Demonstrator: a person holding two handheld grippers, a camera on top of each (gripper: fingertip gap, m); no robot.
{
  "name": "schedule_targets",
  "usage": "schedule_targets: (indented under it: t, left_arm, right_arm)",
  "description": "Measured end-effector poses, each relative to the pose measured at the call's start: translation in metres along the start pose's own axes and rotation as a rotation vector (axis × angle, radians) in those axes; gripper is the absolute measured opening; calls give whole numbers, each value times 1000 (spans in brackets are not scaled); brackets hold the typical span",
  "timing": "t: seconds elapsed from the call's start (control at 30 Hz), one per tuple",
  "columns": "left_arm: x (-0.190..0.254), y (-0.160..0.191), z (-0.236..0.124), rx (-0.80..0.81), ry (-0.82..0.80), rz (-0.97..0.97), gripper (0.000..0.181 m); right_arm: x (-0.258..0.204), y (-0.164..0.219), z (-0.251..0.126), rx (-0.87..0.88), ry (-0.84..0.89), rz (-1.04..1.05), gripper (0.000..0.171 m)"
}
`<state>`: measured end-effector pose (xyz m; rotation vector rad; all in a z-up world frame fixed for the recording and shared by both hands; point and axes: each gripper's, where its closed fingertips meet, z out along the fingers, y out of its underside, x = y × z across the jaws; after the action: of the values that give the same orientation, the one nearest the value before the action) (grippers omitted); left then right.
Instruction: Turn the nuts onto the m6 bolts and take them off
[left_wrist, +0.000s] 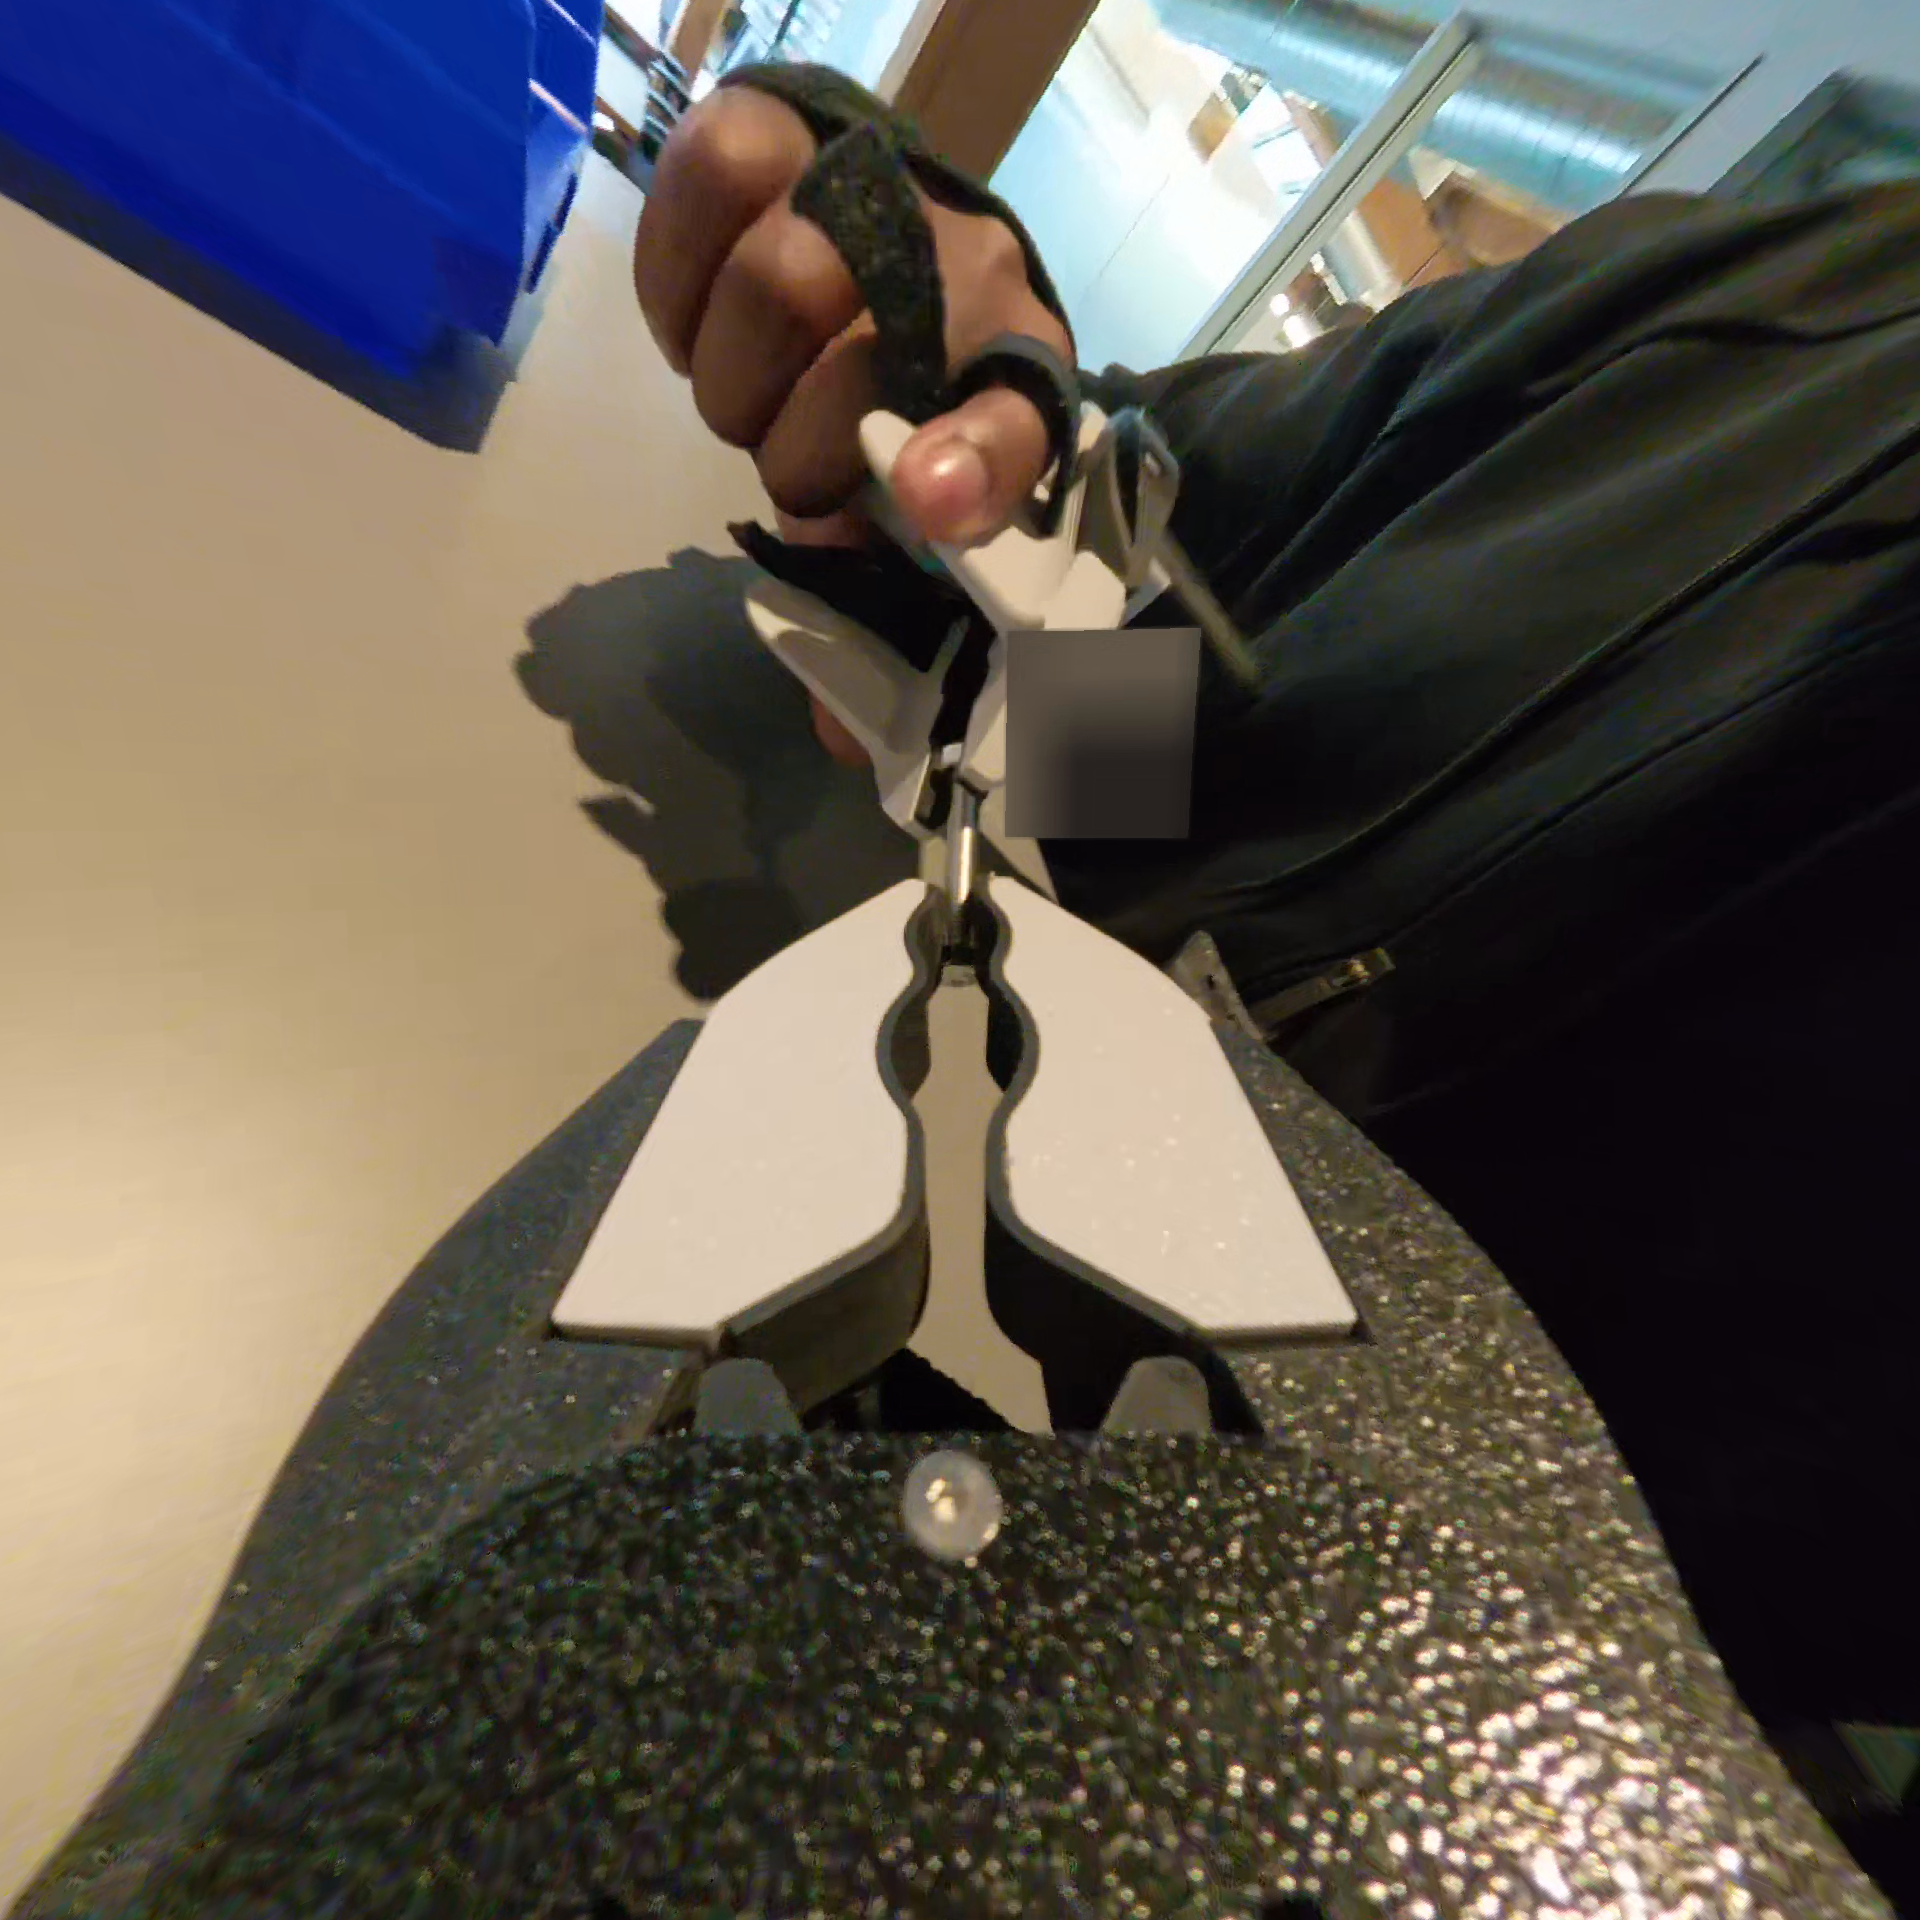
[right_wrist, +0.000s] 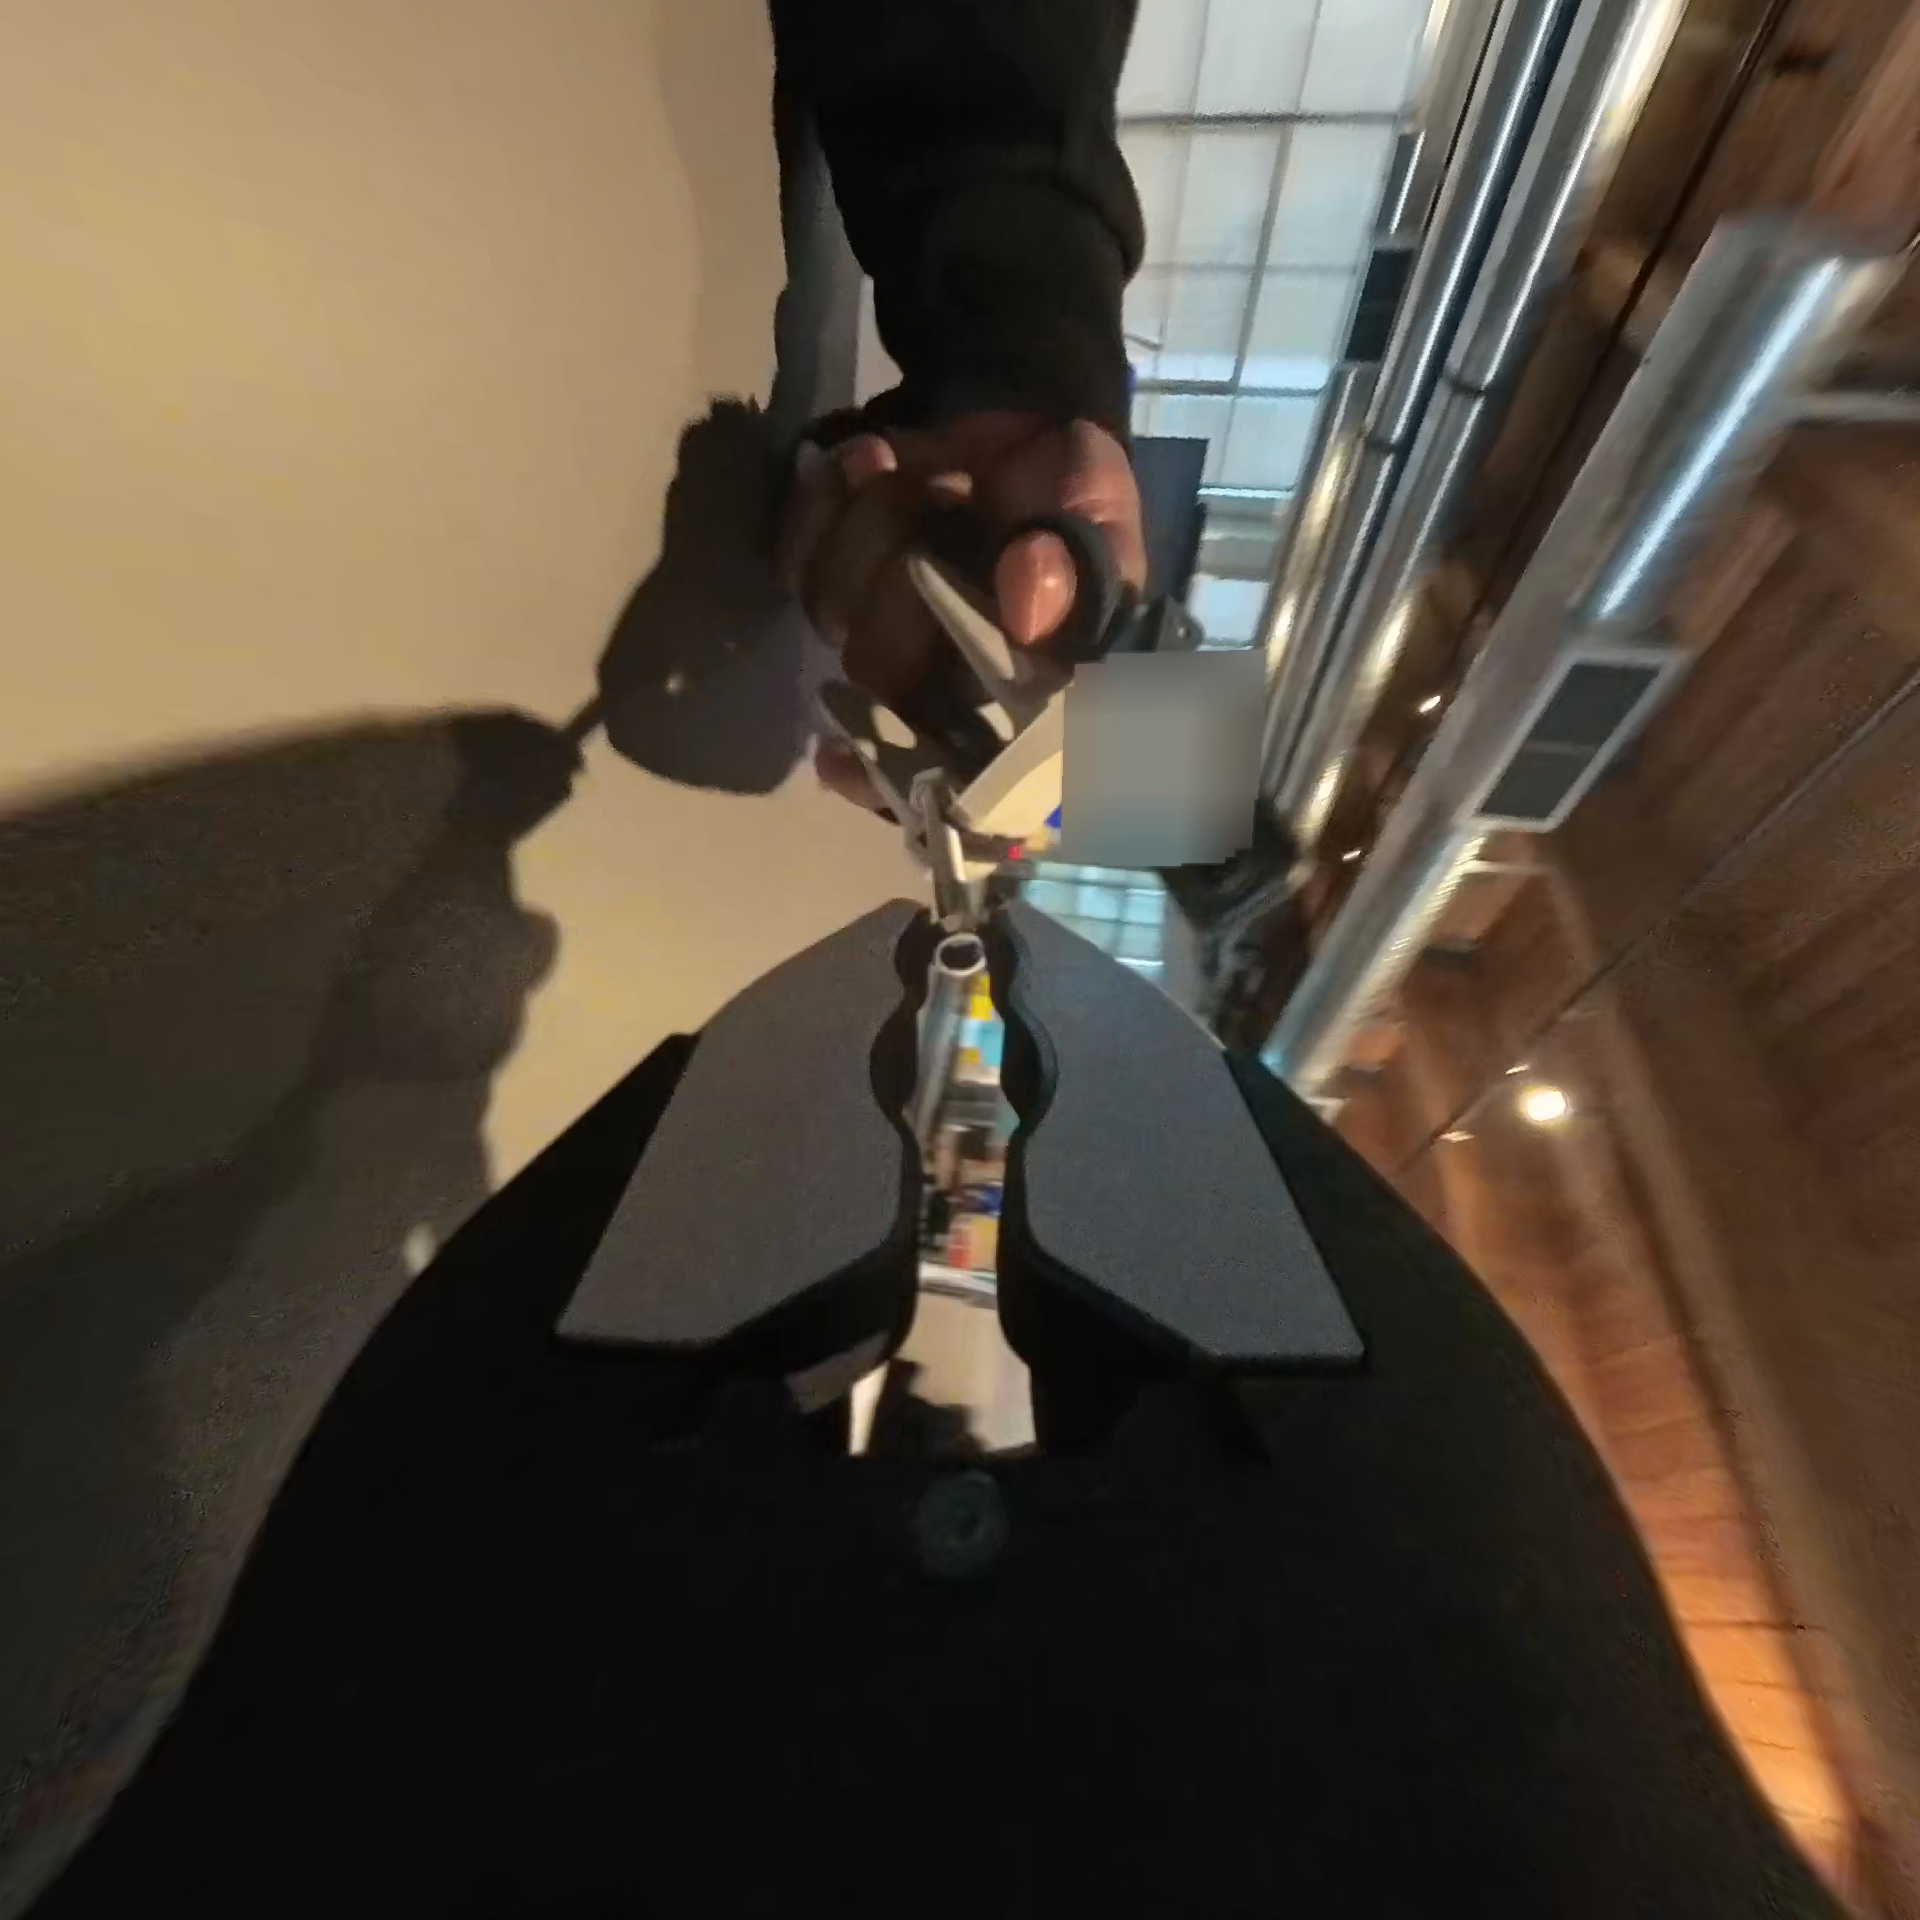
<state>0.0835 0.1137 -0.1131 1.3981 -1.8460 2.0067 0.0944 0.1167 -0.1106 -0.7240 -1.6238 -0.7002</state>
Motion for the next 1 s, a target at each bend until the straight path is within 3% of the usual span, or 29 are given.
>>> schedule_targets:
  t: [0.27, 0.47, 0.53, 0.63, 0.73, 1.0]
  left_arm:
    - [7, 0, 2, -1, 86, -64, 5]
    - [6, -6, -2, 48, 47, 2, 5]
    - [3, -7, -5, 61, 6, 42, 5]
    - [1, -12, -10, 95, -16, 66, 5]
    - [-2, -17, -13, 119, -59, 124, 5]
    - [-17, -15, -16, 66, -206, 248, 5]
  right_arm:
    - [8, -8, -4, 35, 92, -489, 10]
    - [13, -3, -1, 48, 109, -506, 10]
    - [13, 2, 2, 25, 126, -458, 11]
    - [9, 9, 7, -11, 138, -350, 37]
    - [9, 17, 8, -42, 146, -134, 50]
    - [0, 15, 7, -13, 13, 631, 51]
